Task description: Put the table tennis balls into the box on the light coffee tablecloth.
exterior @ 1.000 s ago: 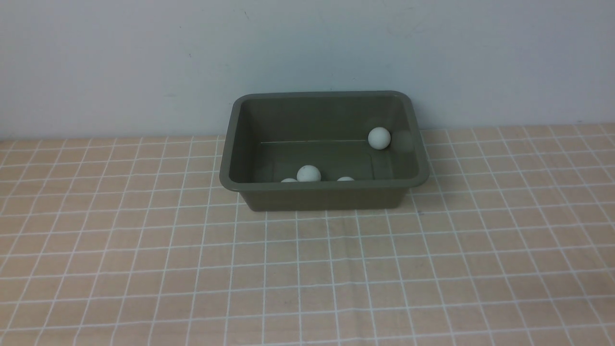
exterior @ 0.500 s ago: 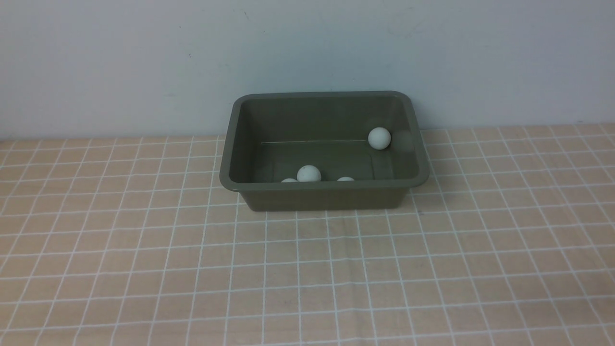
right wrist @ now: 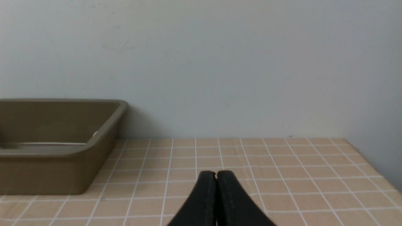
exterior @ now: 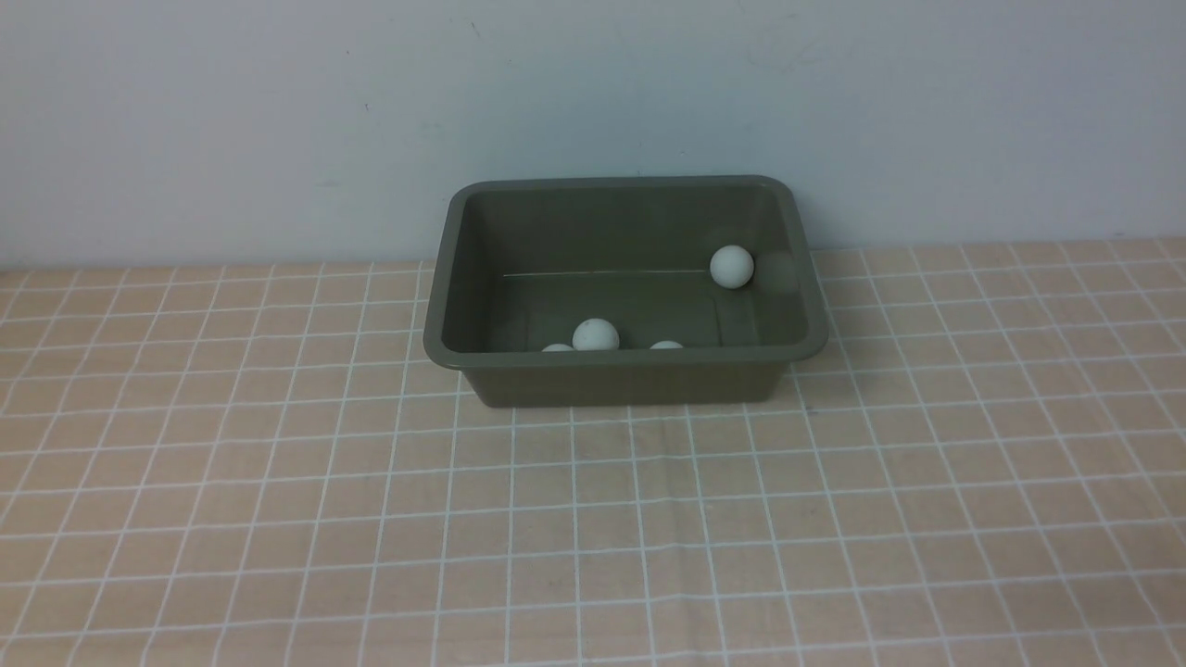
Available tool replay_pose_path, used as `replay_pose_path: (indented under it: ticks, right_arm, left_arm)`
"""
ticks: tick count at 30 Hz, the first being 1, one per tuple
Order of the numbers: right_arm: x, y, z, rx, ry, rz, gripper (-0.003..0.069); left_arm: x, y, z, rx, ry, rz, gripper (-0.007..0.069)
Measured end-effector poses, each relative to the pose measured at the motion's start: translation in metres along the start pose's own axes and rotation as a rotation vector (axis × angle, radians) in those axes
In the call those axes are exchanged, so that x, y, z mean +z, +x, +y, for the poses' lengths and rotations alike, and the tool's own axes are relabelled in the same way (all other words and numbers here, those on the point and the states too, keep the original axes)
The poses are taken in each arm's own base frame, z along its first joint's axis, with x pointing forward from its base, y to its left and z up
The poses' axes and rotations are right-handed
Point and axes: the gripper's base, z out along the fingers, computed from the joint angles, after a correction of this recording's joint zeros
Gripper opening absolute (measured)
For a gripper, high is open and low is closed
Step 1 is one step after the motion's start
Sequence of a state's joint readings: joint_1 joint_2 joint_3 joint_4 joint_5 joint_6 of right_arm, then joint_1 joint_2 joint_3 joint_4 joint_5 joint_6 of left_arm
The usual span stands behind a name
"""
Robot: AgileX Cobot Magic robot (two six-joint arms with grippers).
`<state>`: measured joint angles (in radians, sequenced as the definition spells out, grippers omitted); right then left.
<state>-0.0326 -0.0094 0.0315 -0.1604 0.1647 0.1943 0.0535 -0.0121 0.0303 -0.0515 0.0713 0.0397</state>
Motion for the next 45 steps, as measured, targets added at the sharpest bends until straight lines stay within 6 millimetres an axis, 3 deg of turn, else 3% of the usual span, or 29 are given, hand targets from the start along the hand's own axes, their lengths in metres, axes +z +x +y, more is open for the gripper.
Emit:
replay_pose_path:
  ticks: [45]
  right_arm:
    - [-0.0001,0.0041,-0.0007,0.038,0.009,0.045,-0.0018]
  left_arm:
    - [0.0,0.0,0.0,0.0,0.0,0.0,-0.0069]
